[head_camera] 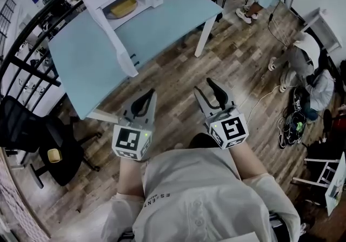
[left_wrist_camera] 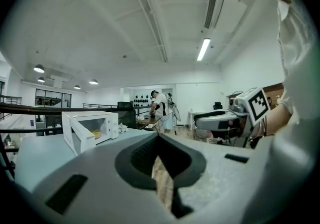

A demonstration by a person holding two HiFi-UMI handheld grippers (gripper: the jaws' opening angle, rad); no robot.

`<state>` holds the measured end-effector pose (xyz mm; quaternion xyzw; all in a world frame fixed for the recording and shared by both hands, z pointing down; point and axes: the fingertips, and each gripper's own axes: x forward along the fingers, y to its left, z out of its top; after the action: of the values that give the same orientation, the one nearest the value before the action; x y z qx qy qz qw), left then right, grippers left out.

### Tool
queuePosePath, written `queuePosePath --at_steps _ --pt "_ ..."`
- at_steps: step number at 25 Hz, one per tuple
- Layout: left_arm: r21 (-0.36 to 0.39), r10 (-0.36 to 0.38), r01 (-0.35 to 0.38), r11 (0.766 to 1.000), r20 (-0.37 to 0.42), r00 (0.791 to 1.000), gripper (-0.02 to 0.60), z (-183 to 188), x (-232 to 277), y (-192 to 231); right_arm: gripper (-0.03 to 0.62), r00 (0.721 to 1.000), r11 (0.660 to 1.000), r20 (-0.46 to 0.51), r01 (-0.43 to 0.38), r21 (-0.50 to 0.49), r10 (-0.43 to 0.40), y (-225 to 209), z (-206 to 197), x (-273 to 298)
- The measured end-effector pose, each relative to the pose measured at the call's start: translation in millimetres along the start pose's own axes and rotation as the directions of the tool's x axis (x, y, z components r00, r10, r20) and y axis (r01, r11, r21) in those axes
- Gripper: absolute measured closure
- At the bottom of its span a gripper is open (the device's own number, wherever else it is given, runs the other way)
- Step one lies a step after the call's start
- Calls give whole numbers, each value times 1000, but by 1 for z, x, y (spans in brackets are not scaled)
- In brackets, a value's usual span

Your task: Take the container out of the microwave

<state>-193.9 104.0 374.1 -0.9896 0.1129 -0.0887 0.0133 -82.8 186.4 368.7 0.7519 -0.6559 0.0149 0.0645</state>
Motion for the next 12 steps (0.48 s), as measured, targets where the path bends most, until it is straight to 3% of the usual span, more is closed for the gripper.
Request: queuePosePath --at_steps 12 --pt "4 92 -92 996 -35 995 588 -9 71 21 422 994 994 26 -106 1 106 -65 -16 58"
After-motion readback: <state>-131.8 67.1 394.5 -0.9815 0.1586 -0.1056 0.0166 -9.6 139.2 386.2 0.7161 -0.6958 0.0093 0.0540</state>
